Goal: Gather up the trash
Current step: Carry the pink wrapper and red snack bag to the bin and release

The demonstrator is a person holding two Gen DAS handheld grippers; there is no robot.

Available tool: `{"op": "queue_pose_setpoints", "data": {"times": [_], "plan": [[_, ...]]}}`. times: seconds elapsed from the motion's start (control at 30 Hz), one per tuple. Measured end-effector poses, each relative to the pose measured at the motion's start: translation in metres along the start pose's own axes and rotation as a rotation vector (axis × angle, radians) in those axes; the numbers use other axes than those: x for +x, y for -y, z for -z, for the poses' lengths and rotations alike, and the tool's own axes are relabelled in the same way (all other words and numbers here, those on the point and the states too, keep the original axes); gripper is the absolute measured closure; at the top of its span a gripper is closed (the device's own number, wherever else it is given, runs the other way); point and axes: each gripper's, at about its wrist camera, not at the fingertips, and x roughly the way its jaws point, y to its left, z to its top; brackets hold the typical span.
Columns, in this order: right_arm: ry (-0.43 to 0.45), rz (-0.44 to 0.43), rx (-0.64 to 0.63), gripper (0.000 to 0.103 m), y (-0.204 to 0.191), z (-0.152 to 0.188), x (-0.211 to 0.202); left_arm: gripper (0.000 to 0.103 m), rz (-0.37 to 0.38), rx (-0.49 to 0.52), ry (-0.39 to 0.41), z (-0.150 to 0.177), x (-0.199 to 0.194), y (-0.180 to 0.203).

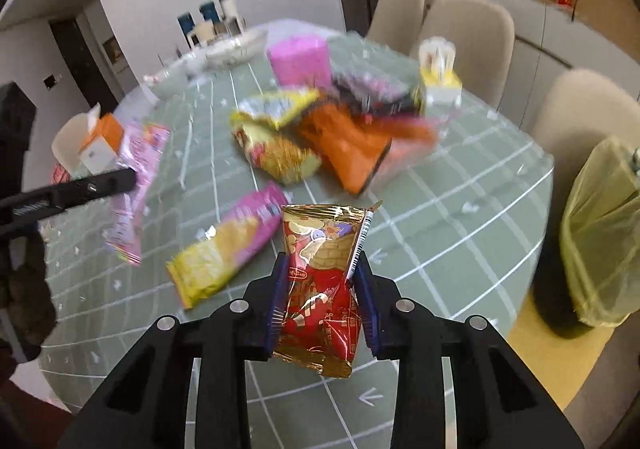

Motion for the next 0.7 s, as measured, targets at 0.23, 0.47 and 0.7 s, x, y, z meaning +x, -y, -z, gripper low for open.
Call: {"op": "queue_pose_setpoints", "data": {"times": [0.23,0.47,0.7], "plan": [[0.135,0.044,-0.013,0.072,0.018,-0.017,-0.068,0.09,0.03,0.101,0.106,-0.022,-0.021,0.059],[0.221,0.122,-0.013,0.072,0.063,-0.024,-0.119,0.09,0.109,0.196,0.191,-0.052,-0.023,0.142],[0.291,0.2,0.039,0.072,0.131,-0.02,-0.162,0.09,0.206,0.241,0.205,-0.072,0.008,0.223]]}}
